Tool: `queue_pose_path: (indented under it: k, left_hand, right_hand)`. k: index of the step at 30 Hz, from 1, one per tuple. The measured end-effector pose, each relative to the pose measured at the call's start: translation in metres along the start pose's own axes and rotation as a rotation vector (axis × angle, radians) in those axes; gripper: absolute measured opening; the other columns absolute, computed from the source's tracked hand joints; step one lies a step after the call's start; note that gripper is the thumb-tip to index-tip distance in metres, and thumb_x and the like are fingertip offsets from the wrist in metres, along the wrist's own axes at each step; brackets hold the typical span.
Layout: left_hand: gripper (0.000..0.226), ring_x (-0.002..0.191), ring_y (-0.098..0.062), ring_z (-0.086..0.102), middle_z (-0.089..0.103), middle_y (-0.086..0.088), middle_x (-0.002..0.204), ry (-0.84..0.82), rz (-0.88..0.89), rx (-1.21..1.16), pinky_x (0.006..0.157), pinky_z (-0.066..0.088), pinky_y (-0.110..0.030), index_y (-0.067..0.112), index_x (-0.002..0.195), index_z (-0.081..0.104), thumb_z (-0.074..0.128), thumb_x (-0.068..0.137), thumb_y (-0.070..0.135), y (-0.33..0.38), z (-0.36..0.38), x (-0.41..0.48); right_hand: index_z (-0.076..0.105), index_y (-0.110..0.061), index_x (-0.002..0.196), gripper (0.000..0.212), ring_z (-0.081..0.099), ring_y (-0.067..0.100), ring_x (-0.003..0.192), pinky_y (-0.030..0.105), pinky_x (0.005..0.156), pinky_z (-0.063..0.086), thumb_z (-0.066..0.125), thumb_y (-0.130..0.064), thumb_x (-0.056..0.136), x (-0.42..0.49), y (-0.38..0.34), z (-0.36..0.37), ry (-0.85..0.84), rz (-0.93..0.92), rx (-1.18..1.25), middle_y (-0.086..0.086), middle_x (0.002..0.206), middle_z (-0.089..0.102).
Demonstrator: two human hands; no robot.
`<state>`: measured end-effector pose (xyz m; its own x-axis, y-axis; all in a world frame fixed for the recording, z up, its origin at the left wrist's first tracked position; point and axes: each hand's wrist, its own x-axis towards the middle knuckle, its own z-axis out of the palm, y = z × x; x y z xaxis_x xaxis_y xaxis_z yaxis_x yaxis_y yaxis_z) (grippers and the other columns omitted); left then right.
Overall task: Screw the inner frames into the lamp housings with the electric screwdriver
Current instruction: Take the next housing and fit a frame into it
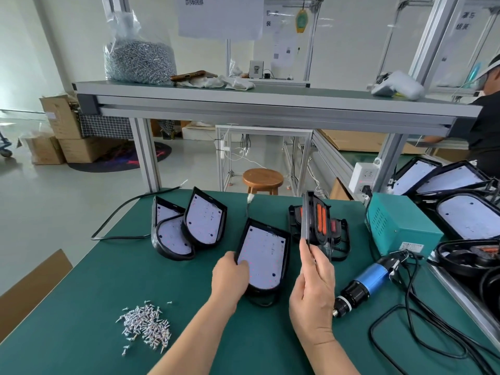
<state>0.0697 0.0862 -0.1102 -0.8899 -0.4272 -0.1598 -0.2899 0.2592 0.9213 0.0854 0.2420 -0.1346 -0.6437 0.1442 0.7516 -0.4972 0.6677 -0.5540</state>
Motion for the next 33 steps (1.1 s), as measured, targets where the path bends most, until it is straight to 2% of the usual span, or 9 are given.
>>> queue_pose_path:
  k: [2,6,12,16,20,26,29,31,33]
  left_hand:
    - [0.011,0.088,-0.040,0.064,0.062,-0.016,0.100,-0.015,0.052,0.244,0.075,0.051,-0.040,0.006,0.094,0.045,0.045,0.098,0.016,0.002,-0.001,-0.011]
    - [0.017,0.083,-0.035,0.050,0.053,-0.008,0.088,0.029,0.117,0.380,0.070,0.040,-0.037,0.010,0.091,0.034,0.043,0.101,0.020,0.000,-0.001,-0.034]
    - [0.016,0.084,-0.030,0.051,0.049,0.011,0.077,0.146,0.180,0.333,0.073,0.037,-0.037,0.023,0.098,0.034,0.039,0.102,0.038,-0.012,0.003,-0.059]
    - [0.025,0.094,-0.034,0.059,0.065,0.000,0.092,0.192,0.209,0.310,0.073,0.036,-0.037,0.020,0.100,0.045,0.035,0.104,0.043,-0.014,0.003,-0.063]
    - [0.026,0.084,-0.027,0.050,0.057,0.004,0.091,0.196,0.197,0.165,0.076,0.039,-0.040,0.021,0.087,0.048,0.037,0.104,0.037,-0.016,0.000,-0.059]
    - [0.028,0.085,-0.028,0.056,0.062,0.003,0.082,0.187,0.169,0.088,0.081,0.045,-0.045,0.020,0.081,0.047,0.037,0.104,0.033,-0.018,-0.002,-0.057]
    - [0.025,0.109,-0.031,0.058,0.066,0.006,0.104,0.166,0.155,0.112,0.093,0.043,-0.043,0.022,0.113,0.058,0.036,0.105,0.032,-0.017,-0.001,-0.057]
    - [0.038,0.121,-0.029,0.055,0.066,0.002,0.126,0.172,0.146,0.138,0.098,0.041,-0.040,0.023,0.138,0.051,0.035,0.105,0.033,-0.017,-0.001,-0.057]
    - [0.041,0.122,-0.028,0.055,0.065,0.001,0.131,0.174,0.152,0.144,0.099,0.041,-0.040,0.023,0.141,0.049,0.033,0.105,0.034,-0.019,-0.001,-0.056]
  right_hand:
    - [0.056,-0.001,0.141,0.061,0.047,0.025,0.123,0.050,0.105,0.043,0.052,0.023,0.086,-0.001,-0.001,0.001,-0.005,-0.015,-0.006,0.017,0.130,0.059]
    - [0.060,-0.001,0.137,0.046,0.053,0.027,0.108,0.041,0.099,0.041,0.042,0.000,0.094,-0.004,-0.003,0.000,-0.033,-0.114,-0.015,0.015,0.115,0.064]
    - [0.068,0.001,0.124,0.038,0.055,0.024,0.091,0.036,0.085,0.042,0.045,-0.005,0.095,-0.007,-0.007,-0.001,-0.114,-0.320,-0.099,0.009,0.096,0.065]
    - [0.072,-0.003,0.120,0.029,0.056,0.025,0.079,0.036,0.074,0.046,0.058,-0.010,0.095,-0.011,-0.011,-0.004,-0.187,-0.450,-0.056,0.005,0.094,0.065]
    - [0.075,-0.005,0.113,0.025,0.056,0.025,0.068,0.039,0.064,0.049,0.063,-0.006,0.090,-0.013,-0.018,-0.005,-0.260,-0.567,-0.004,0.002,0.084,0.065]
    - [0.070,-0.001,0.121,0.029,0.065,0.023,0.089,0.035,0.085,0.054,0.059,-0.004,0.094,-0.015,-0.024,-0.012,-0.357,-0.497,0.212,0.003,0.105,0.071]
    - [0.070,-0.001,0.119,0.028,0.063,0.022,0.106,0.035,0.095,0.051,0.055,-0.007,0.097,-0.009,-0.023,-0.014,-0.232,-0.362,0.215,0.006,0.116,0.067]
    - [0.069,-0.001,0.122,0.032,0.059,0.024,0.118,0.037,0.104,0.047,0.052,-0.010,0.098,-0.006,-0.020,-0.015,-0.179,-0.231,0.134,0.008,0.124,0.065]
    - [0.067,-0.002,0.128,0.035,0.057,0.027,0.126,0.040,0.109,0.043,0.053,-0.011,0.098,-0.005,-0.017,-0.013,-0.238,-0.115,0.015,0.011,0.133,0.063]
